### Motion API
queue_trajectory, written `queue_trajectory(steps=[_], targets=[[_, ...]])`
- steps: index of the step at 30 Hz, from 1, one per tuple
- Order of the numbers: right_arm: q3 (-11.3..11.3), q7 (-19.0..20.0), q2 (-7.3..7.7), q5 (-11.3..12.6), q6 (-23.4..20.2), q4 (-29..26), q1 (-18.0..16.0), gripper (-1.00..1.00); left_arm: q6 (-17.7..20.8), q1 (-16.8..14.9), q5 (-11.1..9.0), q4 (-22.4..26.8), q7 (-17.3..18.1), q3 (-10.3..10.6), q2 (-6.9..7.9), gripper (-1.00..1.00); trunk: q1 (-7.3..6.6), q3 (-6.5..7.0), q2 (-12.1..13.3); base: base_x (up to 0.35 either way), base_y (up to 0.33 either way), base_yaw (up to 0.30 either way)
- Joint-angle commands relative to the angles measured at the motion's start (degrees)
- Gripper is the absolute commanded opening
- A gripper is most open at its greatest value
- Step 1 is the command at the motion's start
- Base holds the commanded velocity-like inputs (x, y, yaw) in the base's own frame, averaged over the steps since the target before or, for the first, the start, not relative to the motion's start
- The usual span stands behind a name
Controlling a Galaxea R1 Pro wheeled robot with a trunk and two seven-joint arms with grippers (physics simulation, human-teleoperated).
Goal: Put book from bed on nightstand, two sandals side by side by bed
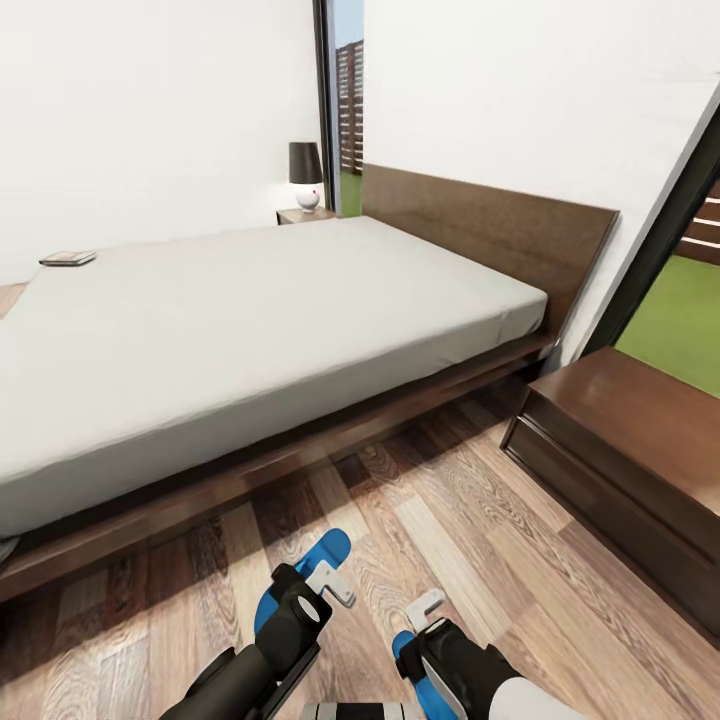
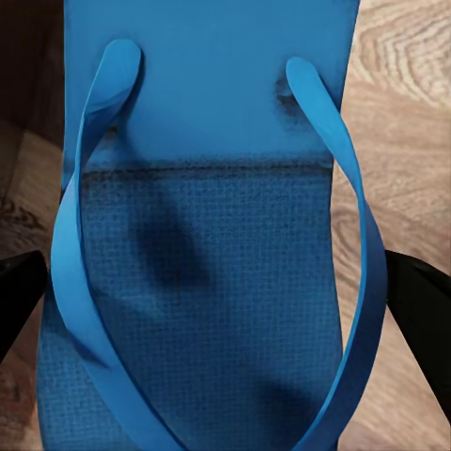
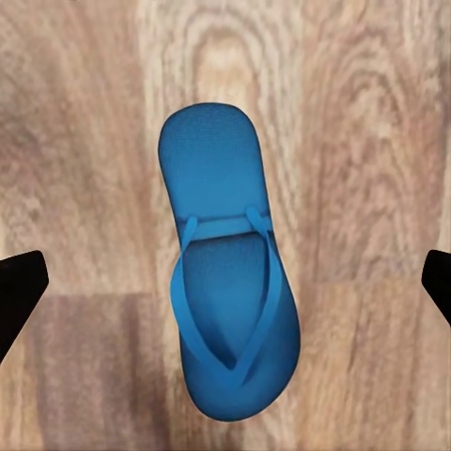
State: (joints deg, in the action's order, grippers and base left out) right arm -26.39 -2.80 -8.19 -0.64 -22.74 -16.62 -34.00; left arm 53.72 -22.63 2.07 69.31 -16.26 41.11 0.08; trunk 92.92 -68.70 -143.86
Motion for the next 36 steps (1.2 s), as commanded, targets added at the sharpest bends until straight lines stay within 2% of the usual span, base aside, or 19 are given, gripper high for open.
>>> queue_trajectory(steps=[1, 3, 14, 32, 36], targets=[[-0.3, -0.2, 0.02, -0.1, -0.4, -0.1, 0.0, 1.00, 0.3, 0.0, 0.2, 0.0, -0.1, 0.1, 0.01, -1.00, -0.01, -0.05, 0.0, 0.000, 0.000, 0.000], [-0.3, -0.2, 0.02, -0.1, -0.4, -0.1, -0.1, 1.00, 0.3, 0.0, 0.2, 0.0, -0.2, 0.1, 0.01, -1.00, -0.01, -0.05, 0.0, 0.000, 0.000, 0.000], [-0.3, -0.2, 0.02, -0.1, -0.4, 0.0, -0.5, 1.00, 0.3, 0.0, 0.2, 0.0, -0.3, 0.1, 0.01, -1.00, 0.27, -2.48, -0.2, 0.000, 0.000, 0.000], [-0.4, -0.2, 0.24, 0.0, -0.4, 0.1, -0.6, 1.00, 0.6, 0.0, 0.2, 0.8, 0.2, 0.0, 0.06, -1.00, 0.27, -2.48, -0.2, 0.000, 0.000, 0.000], [-0.4, -0.2, 0.27, 0.0, -0.4, 0.2, -0.7, 1.00, 1.0, 0.0, 0.2, 2.1, 0.3, -0.1, 0.87, -1.00, 0.27, -2.48, -0.2, 0.000, 0.000, 0.000]])
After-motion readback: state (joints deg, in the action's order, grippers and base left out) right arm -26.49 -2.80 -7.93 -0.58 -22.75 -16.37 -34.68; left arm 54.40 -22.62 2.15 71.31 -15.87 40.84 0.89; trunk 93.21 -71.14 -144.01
